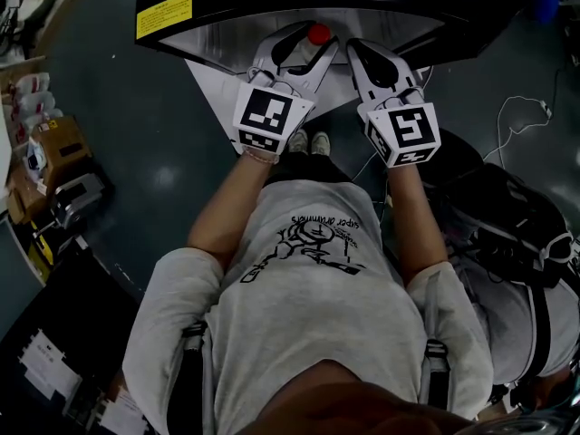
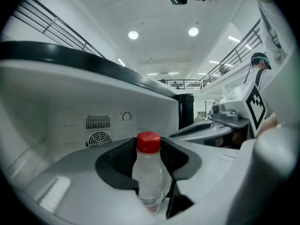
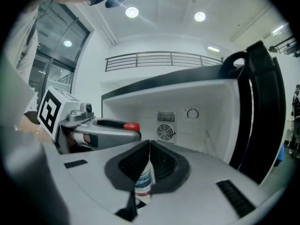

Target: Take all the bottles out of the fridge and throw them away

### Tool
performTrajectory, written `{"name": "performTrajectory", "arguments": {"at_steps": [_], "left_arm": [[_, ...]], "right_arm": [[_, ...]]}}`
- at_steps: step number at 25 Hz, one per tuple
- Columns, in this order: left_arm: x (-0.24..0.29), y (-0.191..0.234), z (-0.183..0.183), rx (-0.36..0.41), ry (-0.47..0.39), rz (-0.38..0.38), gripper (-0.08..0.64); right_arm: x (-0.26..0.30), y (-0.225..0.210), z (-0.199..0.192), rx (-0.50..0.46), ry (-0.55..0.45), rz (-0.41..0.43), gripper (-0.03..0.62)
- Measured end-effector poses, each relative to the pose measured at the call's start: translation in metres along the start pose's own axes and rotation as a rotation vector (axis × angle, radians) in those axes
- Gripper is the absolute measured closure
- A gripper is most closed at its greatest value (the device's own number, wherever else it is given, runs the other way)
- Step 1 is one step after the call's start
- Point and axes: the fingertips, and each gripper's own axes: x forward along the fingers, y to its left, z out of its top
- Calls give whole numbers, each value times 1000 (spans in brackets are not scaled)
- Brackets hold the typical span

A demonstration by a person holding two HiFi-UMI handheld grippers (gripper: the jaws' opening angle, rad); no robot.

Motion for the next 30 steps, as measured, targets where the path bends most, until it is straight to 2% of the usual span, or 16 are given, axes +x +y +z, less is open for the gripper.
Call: {"name": "performTrajectory", "arguments": {"at_steps": [21,30], "left_arm": [[-33,-18,57,49,-44,-69,402],[-53,-27,69,37,-44,-78,402]], "right_arm": [[-22,16,48,-29,-23,34,583],[-35,27,71,-36,-37,61,583]]}}
